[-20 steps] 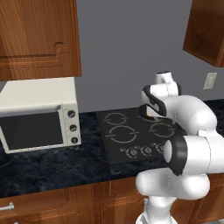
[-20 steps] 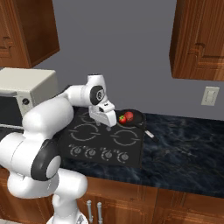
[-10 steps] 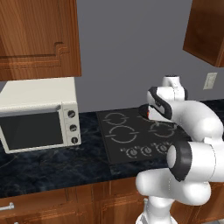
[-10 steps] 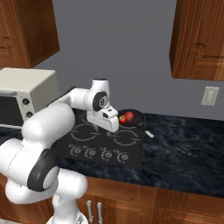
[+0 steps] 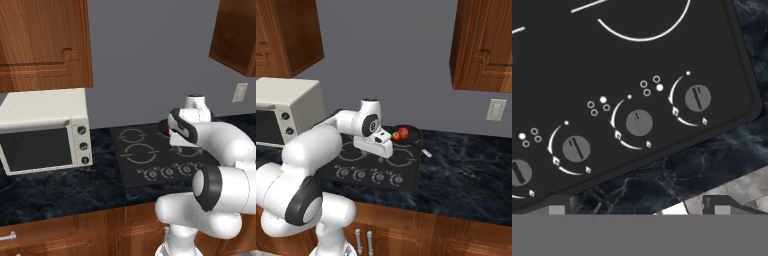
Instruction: Place the pan on the rear right burner on the stove. Then place the tomato and the onion in the pan and turn on the rear right burner.
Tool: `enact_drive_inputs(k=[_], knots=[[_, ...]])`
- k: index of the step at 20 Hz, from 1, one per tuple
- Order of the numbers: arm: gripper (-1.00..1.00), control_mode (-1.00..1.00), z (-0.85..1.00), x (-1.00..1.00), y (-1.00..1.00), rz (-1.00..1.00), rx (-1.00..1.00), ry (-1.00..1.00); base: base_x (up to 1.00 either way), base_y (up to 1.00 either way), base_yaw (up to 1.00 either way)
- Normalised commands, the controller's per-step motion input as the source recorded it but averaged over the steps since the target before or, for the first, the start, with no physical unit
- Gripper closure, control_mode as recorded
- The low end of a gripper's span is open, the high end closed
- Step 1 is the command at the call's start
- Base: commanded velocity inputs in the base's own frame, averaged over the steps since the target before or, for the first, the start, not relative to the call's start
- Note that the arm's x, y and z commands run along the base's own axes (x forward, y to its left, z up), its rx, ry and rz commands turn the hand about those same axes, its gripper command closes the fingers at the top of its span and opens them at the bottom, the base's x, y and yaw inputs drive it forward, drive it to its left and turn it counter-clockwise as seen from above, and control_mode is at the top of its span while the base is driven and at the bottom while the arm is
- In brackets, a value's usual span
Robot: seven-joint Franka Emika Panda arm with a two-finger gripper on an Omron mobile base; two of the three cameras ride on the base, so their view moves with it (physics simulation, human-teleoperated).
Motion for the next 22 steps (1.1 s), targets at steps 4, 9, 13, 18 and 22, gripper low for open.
enact_drive_inputs(k=[4, 9, 13, 18, 22], knots=[[-1.00, -1.00, -0.24, 0.00, 0.00, 0.13, 0.00, 0.00, 0.00, 0.00, 0.00], [-1.00, -1.00, -0.29, 0.00, -0.01, 0.14, 0.02, 0.00, 0.00, 0.00, 0.00], [-1.00, -1.00, -0.32, 0.00, -0.06, 0.15, 0.04, 0.00, 0.00, 0.00, 0.00], [-1.00, -1.00, -0.32, 0.00, -0.01, 0.15, 0.02, 0.00, 0.00, 0.00, 0.00], [-1.00, -1.00, -0.27, 0.00, 0.00, 0.15, 0.01, 0.00, 0.00, 0.00, 0.00]])
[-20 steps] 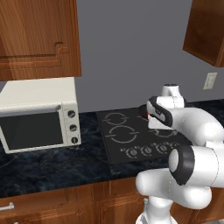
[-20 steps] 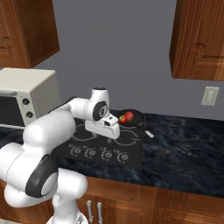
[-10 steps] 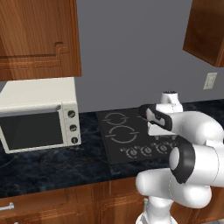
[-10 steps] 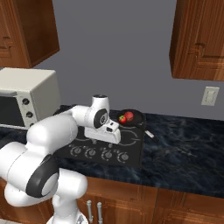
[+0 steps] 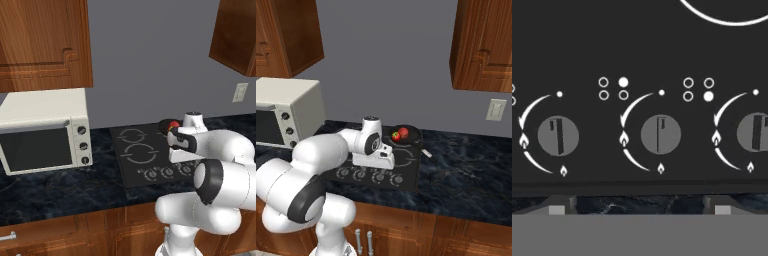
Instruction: Place the pan on the rear right burner on the stove. Then place the tomato and the onion in the pan and turn on the rear right burner.
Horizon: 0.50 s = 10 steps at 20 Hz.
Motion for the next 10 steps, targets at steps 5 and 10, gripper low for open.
enact_drive_inputs(k=[5, 10], knots=[[-1.00, -1.00, -0.23, 0.01, -0.03, 0.14, 0.00, 0.00, 0.00, 0.00, 0.00], [-1.00, -1.00, -0.10, 0.05, -0.11, 0.13, 0.02, 0.00, 0.00, 0.00, 0.00]])
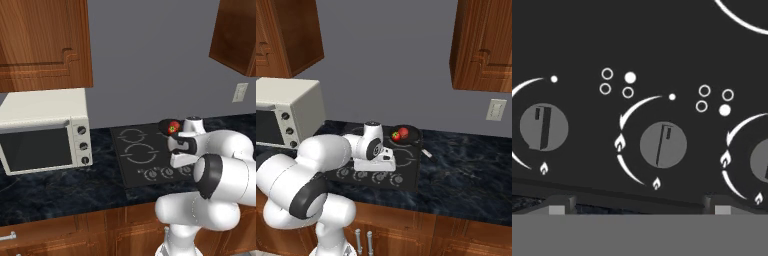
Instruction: Place the pan on the rear right burner on the stove. Then place the tomato and the onion in the pan and turn on the rear right burner.
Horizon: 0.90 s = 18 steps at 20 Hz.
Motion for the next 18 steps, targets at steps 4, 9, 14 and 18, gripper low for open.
enact_drive_inputs(k=[4, 9, 14, 18], knots=[[-1.00, -1.00, -0.01, 0.14, -0.12, 0.13, 0.04, 0.00, 0.00, 0.00, 0.00], [-1.00, -1.00, -0.08, 0.20, -0.01, 0.13, 0.04, 0.00, 0.00, 0.00, 0.00], [-1.00, -1.00, -0.20, 0.11, 0.00, 0.11, 0.03, 0.00, 0.00, 0.00, 0.00], [-1.00, -1.00, -0.22, 0.02, -0.01, 0.08, 0.00, 0.00, 0.00, 0.00, 0.00]])
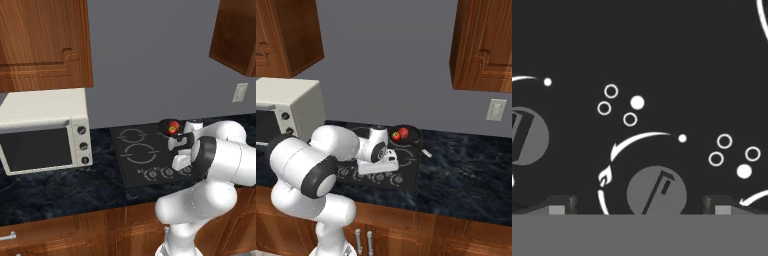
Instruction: Place the pan on the rear right burner on the stove. Then place the tomato and the onion in the pan and turn on the rear right burner.
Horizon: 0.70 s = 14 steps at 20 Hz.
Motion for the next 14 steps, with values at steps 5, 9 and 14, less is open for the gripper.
enact_drive_inputs(k=[5, 9, 14], knots=[[-1.00, -1.00, -0.20, 0.07, 0.00, 0.07, 0.00, 0.00, 0.00, 0.00, 0.00], [1.00, -1.00, -0.17, 0.08, 0.00, 0.07, 0.01, 0.00, 0.00, 0.00, 0.00], [1.00, -1.00, -0.18, 0.05, 0.00, 0.07, 0.01, 0.00, 0.00, 0.00, 0.00]])
